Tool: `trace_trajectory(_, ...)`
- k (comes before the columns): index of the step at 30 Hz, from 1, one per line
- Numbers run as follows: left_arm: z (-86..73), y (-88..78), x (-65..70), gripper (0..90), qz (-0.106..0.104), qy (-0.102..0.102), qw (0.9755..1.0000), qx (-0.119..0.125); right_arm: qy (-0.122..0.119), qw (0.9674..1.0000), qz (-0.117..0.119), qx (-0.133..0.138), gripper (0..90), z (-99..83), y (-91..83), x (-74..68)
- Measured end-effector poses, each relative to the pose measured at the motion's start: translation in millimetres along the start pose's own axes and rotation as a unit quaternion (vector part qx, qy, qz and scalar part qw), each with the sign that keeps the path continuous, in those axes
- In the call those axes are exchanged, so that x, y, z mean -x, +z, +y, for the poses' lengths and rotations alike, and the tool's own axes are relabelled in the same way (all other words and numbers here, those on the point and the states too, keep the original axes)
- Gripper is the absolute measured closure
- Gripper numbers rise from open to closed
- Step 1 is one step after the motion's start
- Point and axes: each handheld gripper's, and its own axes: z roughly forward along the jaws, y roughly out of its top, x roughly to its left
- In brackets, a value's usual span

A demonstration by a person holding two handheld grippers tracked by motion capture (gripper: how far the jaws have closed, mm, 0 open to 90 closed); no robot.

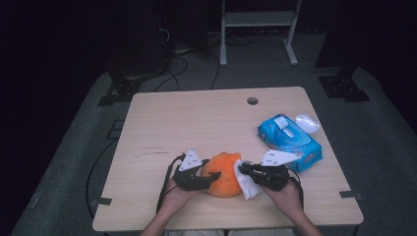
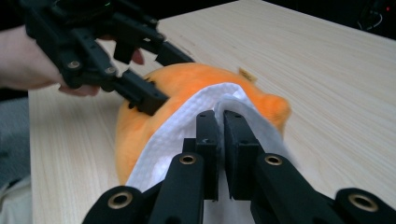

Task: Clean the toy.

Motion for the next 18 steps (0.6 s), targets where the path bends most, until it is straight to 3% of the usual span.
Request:
trace_trajectory(2,0.2,0.5,0.6,40.2,0.002,0.001,1.0,0.001,0.001,0.9999,-0.009,-0.006,84.3,-1.0,0.0,2.7)
trace_trajectory(4,0.6,0.9,0.6,40.4,0.005,-0.003,1.0,0.0,0.025,0.9994,-0.021,-0.014,84.3,-8.3,-2.0,15.4)
trace_trajectory(6,-0.2,0.4,-1.1,40.3,0.003,-0.007,1.0,0.001,0.023,0.9986,-0.038,-0.028,84.3,-14.0,-2.6,19.9)
trace_trajectory(8,-0.8,-0.7,-3.2,40.4,0.005,-0.01,0.9999,-0.001,0.023,0.999,-0.029,-0.024,84.3,-16.2,-3.8,19.2)
trace_trajectory(13,-2.6,-2.5,-10.9,40.8,0.006,-0.031,0.9995,0.003,-0.015,0.9997,0.018,0.0,84.3,-5.4,-7.0,4.4)
trace_trajectory(15,-2.4,-2.5,-12.7,41.1,0.008,-0.036,0.9993,0.007,-0.021,0.9997,0.001,-0.012,84.4,-7.7,-6.1,6.6)
trace_trajectory(18,-2.3,-3.3,-14.4,42.1,0.016,-0.04,0.999,0.009,-0.003,0.9996,-0.013,-0.023,84.4,-15.8,-5.9,17.4)
